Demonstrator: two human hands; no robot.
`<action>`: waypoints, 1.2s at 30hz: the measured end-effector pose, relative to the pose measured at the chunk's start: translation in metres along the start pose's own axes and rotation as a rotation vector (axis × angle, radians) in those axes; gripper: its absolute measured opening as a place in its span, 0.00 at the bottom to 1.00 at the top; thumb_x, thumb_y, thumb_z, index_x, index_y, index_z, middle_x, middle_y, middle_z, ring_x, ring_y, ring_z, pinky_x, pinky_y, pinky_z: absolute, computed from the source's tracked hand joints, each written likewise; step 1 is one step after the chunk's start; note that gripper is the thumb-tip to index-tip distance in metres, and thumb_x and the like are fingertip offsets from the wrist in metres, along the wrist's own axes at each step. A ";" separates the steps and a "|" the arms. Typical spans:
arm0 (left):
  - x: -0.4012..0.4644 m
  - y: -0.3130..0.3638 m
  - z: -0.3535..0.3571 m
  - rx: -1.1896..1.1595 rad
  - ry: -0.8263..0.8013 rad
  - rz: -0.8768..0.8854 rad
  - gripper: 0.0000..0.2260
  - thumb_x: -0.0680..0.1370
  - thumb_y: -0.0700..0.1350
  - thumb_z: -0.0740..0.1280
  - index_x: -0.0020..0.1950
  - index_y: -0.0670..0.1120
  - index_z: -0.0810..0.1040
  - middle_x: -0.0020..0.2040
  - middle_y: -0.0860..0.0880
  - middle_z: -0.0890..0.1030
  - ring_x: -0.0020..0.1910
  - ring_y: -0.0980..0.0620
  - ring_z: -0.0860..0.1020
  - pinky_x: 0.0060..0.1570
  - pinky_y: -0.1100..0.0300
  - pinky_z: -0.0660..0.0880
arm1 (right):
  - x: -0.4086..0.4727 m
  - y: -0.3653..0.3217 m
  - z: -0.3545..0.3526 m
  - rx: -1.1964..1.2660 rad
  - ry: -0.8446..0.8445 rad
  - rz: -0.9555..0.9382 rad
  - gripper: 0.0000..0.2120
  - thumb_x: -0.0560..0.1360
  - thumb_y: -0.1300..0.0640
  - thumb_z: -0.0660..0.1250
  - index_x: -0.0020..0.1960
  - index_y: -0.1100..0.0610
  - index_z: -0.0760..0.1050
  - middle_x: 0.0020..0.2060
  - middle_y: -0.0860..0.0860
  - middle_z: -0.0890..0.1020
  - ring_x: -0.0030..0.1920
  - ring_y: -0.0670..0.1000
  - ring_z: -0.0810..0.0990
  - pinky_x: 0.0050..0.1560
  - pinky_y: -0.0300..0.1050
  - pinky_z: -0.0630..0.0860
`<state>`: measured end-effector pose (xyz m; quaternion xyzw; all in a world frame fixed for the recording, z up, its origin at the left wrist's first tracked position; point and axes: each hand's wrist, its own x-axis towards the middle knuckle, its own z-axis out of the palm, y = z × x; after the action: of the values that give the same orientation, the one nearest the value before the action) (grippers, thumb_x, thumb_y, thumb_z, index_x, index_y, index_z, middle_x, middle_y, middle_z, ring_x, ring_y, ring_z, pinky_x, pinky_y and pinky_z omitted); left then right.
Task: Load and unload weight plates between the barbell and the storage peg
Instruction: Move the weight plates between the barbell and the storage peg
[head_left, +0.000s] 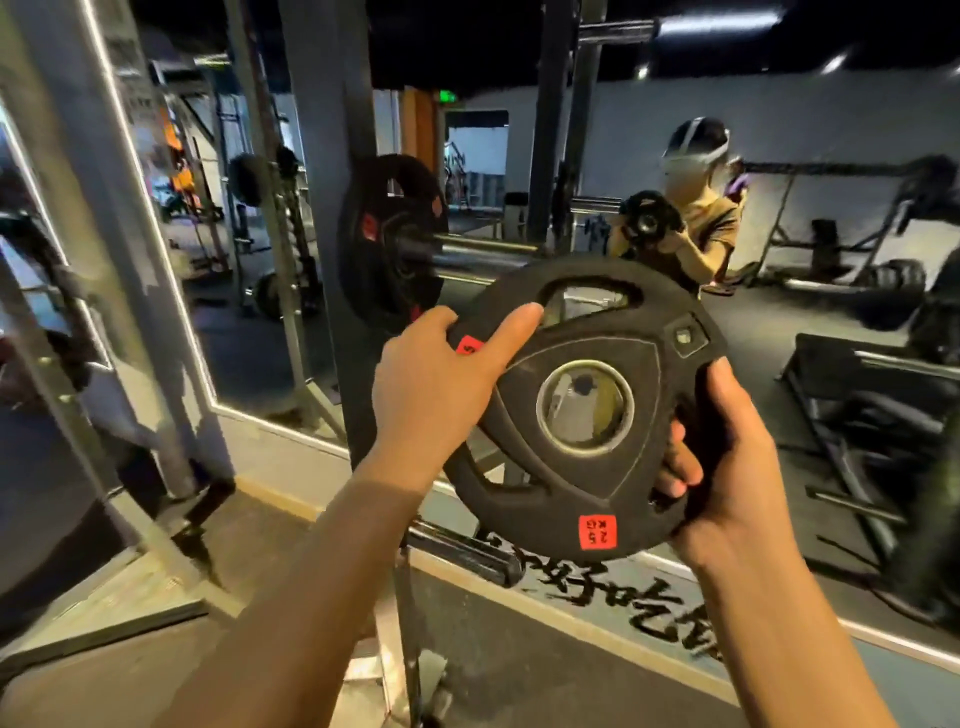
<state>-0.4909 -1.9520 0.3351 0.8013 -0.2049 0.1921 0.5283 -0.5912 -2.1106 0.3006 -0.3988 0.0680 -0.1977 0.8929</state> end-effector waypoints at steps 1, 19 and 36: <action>0.013 0.002 0.003 0.003 0.019 0.023 0.22 0.70 0.69 0.65 0.39 0.50 0.76 0.31 0.54 0.79 0.32 0.61 0.77 0.39 0.61 0.72 | 0.012 -0.005 0.003 0.017 -0.027 -0.008 0.21 0.64 0.39 0.69 0.33 0.54 0.68 0.20 0.48 0.63 0.16 0.45 0.59 0.16 0.34 0.59; 0.137 0.005 0.049 0.316 0.284 0.080 0.20 0.68 0.71 0.63 0.39 0.54 0.73 0.31 0.58 0.75 0.32 0.63 0.74 0.33 0.68 0.65 | 0.222 0.002 0.015 0.161 -0.336 -0.049 0.22 0.67 0.37 0.70 0.33 0.56 0.72 0.17 0.47 0.64 0.17 0.45 0.61 0.18 0.34 0.59; 0.131 0.019 0.048 0.006 0.037 0.269 0.23 0.74 0.46 0.72 0.67 0.57 0.69 0.47 0.64 0.77 0.50 0.71 0.76 0.47 0.77 0.72 | 0.262 0.004 0.019 0.191 -0.475 0.172 0.22 0.70 0.37 0.64 0.36 0.57 0.75 0.16 0.47 0.62 0.16 0.43 0.61 0.17 0.33 0.59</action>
<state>-0.3865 -2.0199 0.4010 0.7644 -0.3003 0.2767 0.4990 -0.3451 -2.2019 0.3196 -0.3408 -0.1286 -0.0277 0.9309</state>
